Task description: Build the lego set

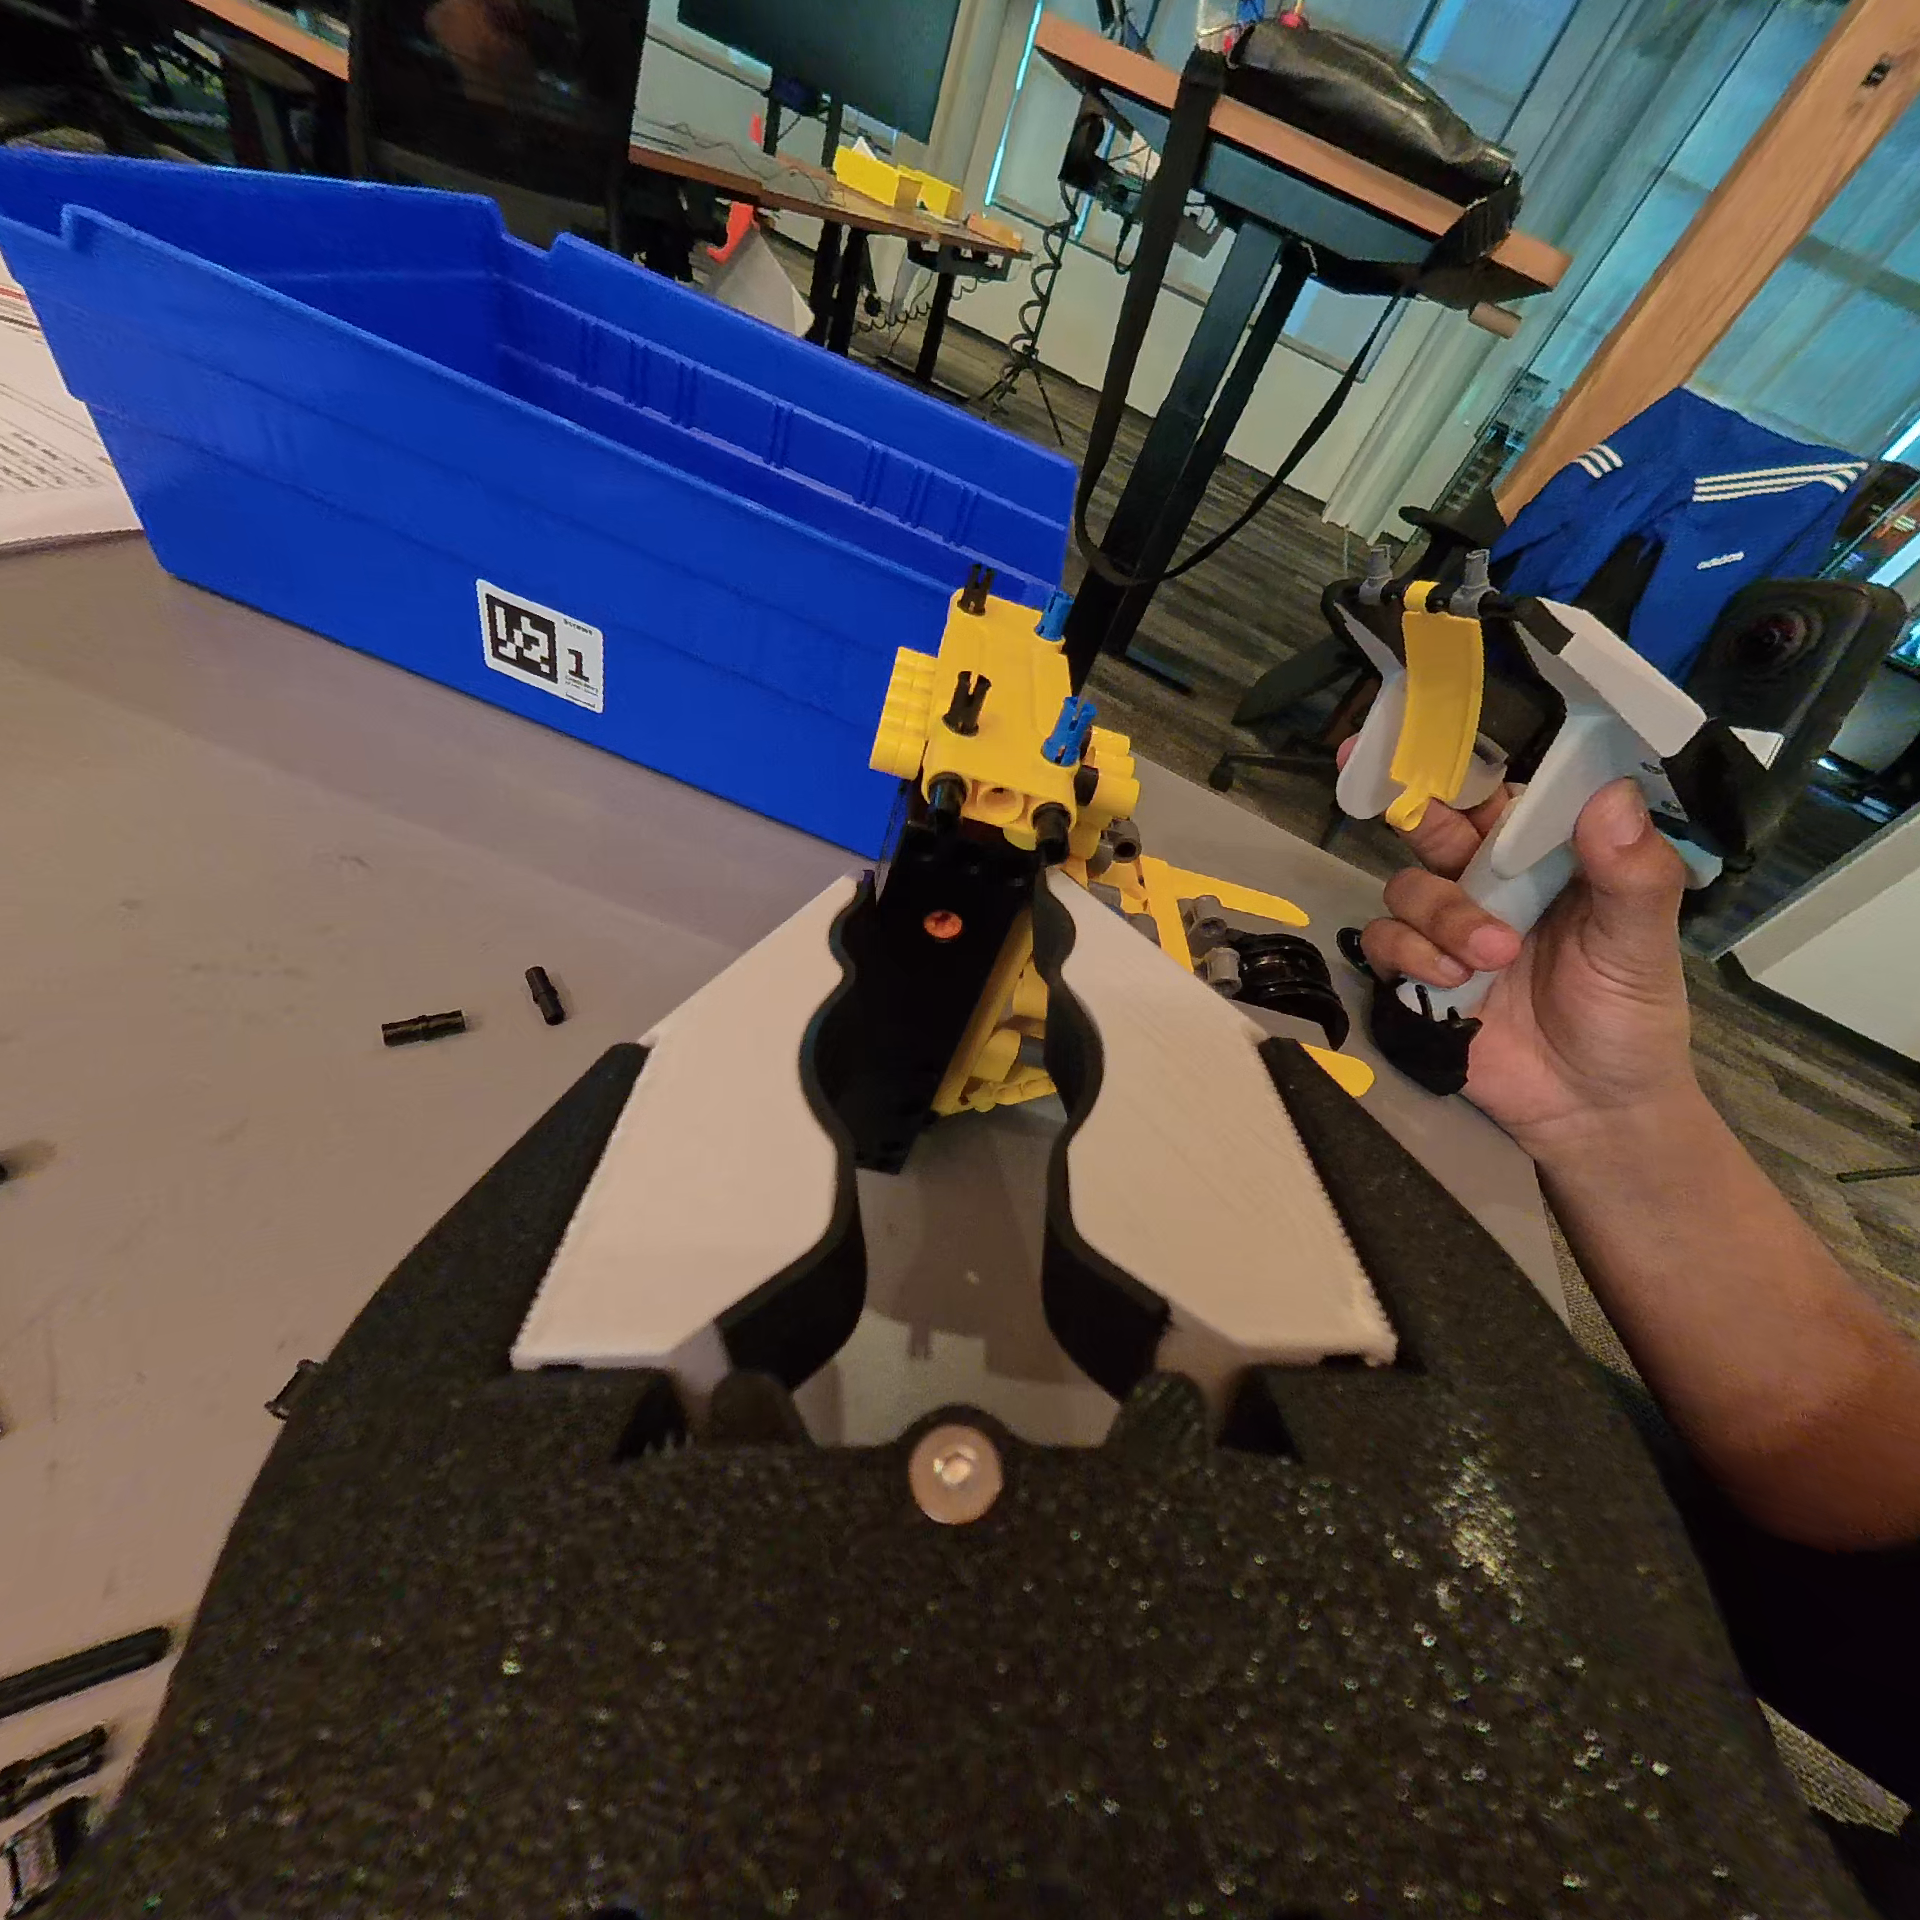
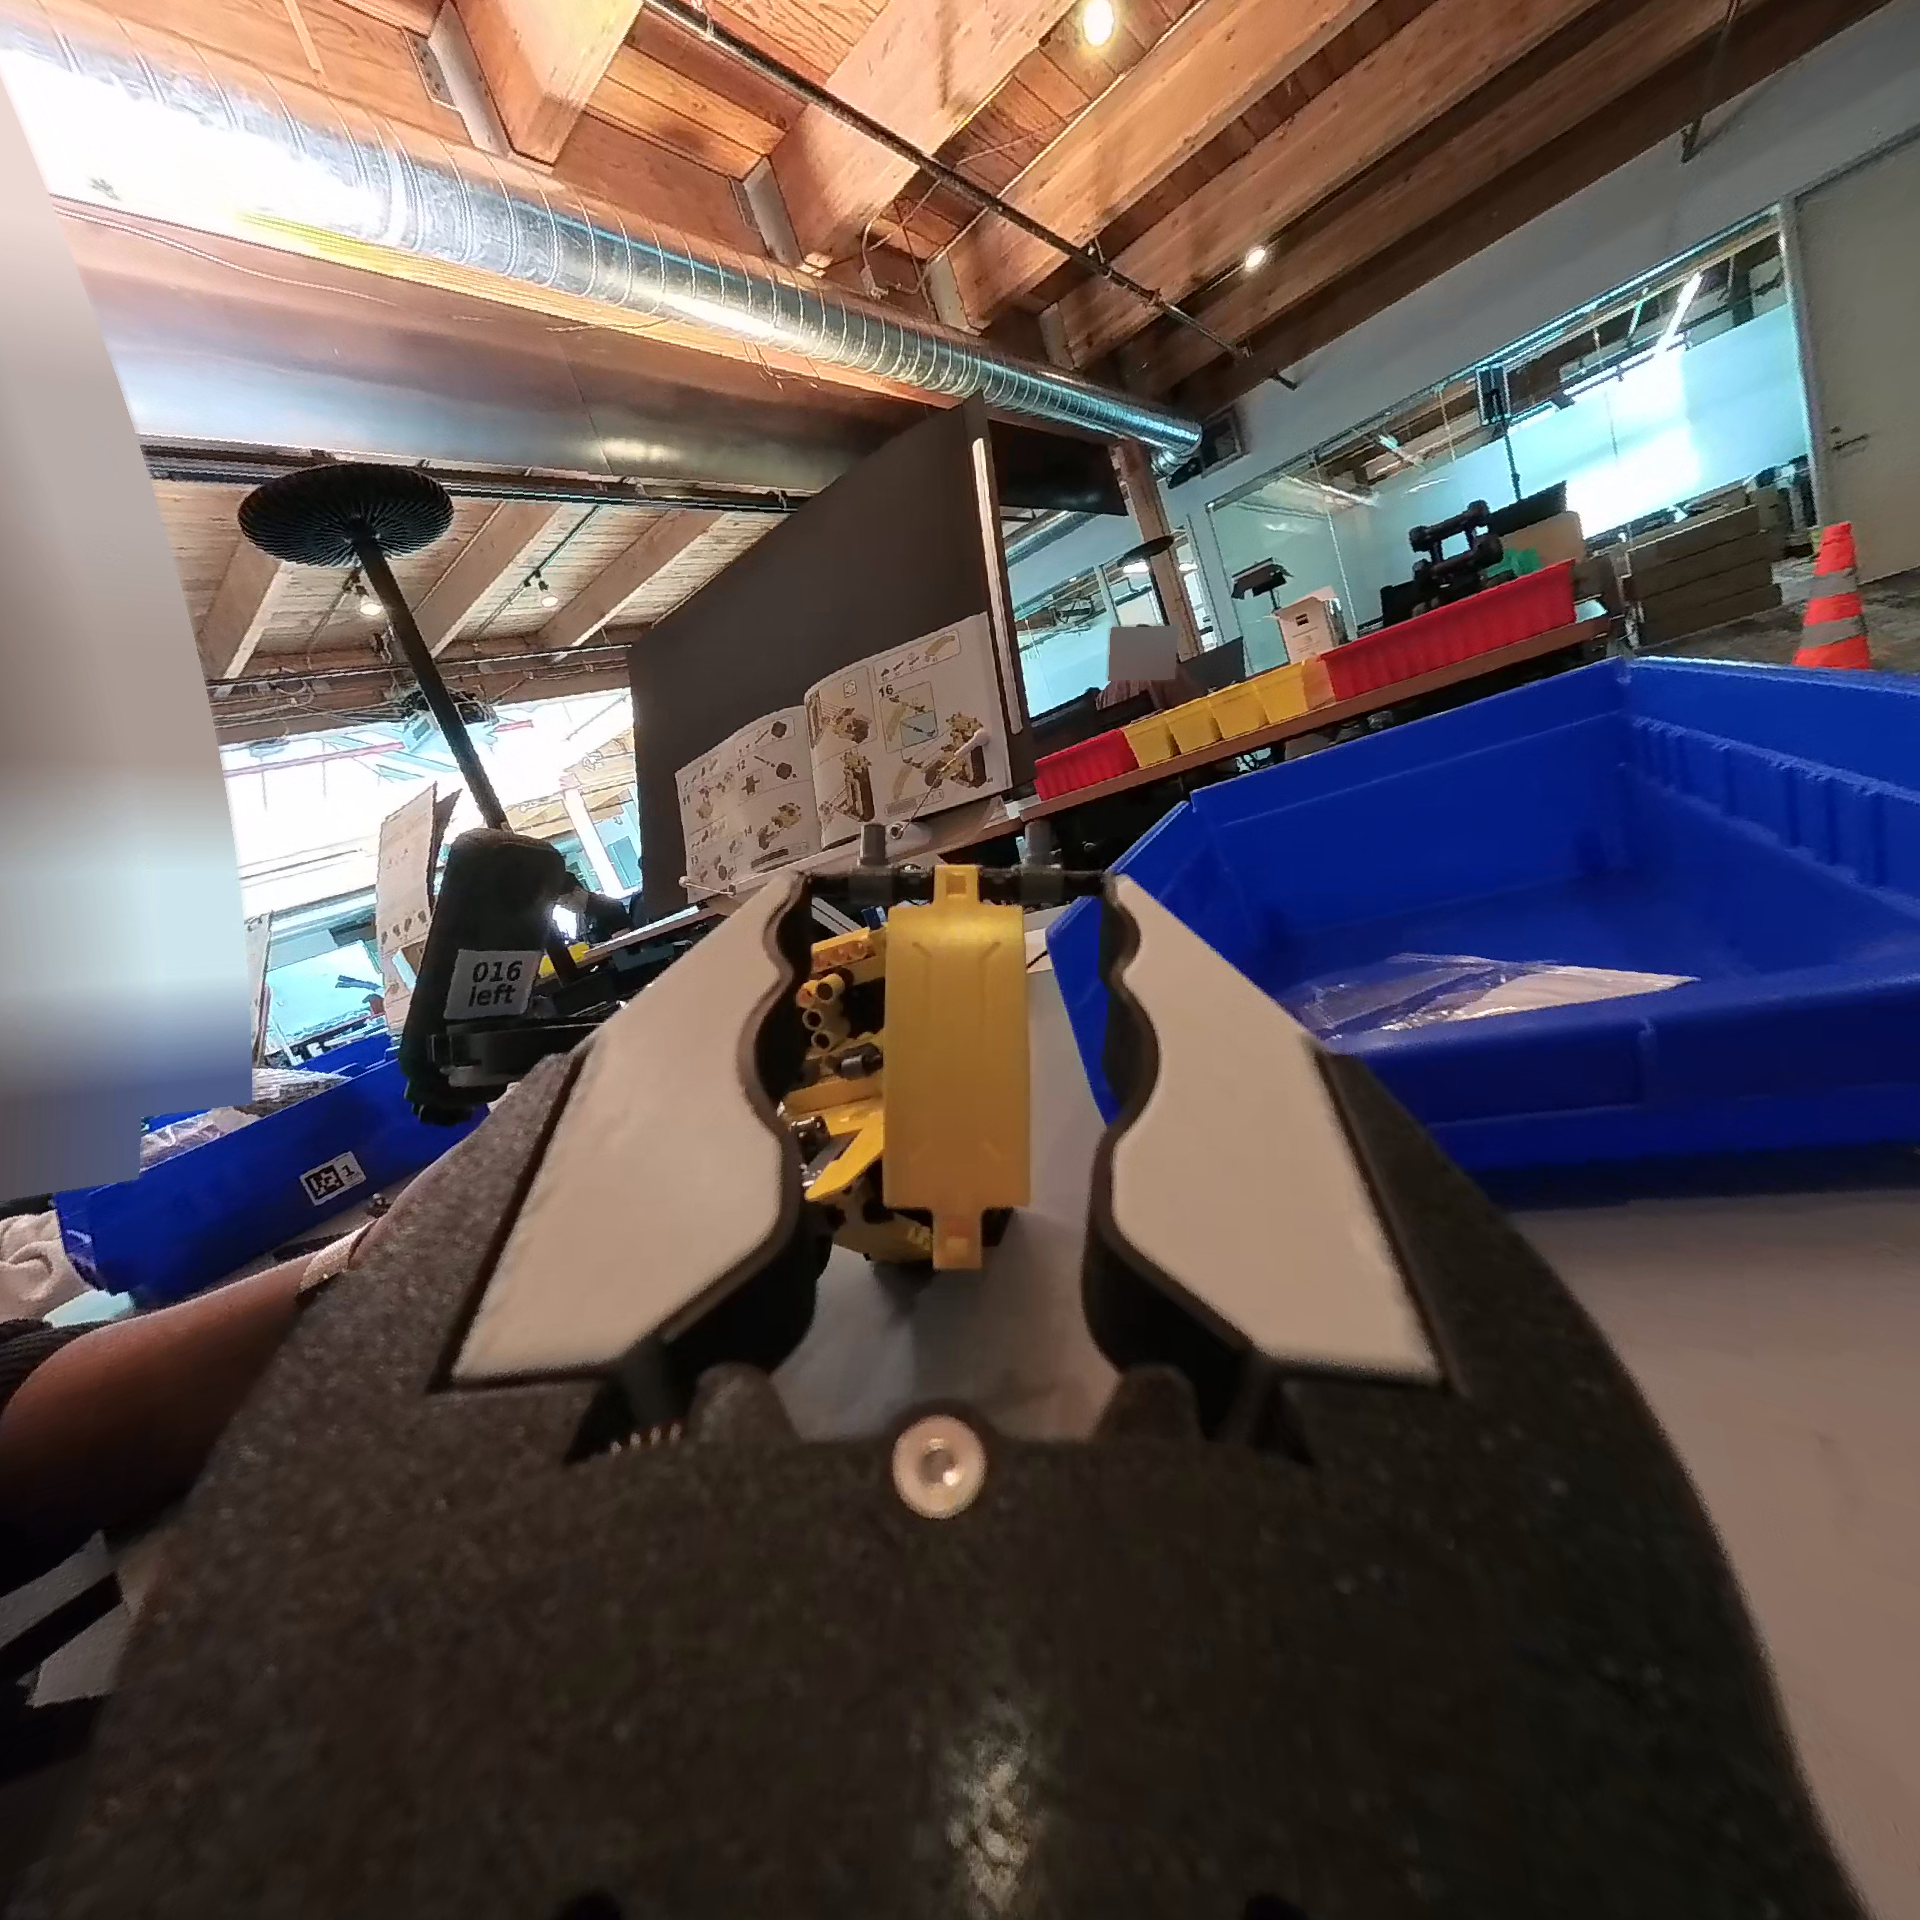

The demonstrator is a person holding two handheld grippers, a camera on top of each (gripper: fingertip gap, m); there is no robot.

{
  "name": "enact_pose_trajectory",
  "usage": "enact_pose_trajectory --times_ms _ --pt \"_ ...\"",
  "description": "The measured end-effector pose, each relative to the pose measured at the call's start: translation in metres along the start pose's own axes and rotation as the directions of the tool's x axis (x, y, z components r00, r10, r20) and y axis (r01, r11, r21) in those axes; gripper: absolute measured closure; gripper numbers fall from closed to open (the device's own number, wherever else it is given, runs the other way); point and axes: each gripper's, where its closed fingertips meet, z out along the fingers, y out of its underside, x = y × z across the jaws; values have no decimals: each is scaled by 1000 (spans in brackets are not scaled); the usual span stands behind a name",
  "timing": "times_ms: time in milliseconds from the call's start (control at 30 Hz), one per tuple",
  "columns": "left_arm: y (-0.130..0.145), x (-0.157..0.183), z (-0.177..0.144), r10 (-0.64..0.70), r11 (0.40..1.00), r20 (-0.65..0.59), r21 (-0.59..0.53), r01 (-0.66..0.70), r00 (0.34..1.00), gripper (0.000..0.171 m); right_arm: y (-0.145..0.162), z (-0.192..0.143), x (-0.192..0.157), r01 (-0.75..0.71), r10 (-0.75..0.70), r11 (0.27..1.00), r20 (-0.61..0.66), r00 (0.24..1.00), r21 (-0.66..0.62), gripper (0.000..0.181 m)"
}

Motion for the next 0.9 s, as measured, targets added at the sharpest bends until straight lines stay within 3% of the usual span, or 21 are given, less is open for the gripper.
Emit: enact_pose_trajectory --times_ms 500,900 --pt "-3 -8 -1 -97 995 -8 25 97 995 142 0 0 0 -9 9 1000 5 1000 3 127" --pt "-7 -35 -10 -336 940 10 67 334 942 143 0 0 0 -5 5 1000 3 1000 2 127"
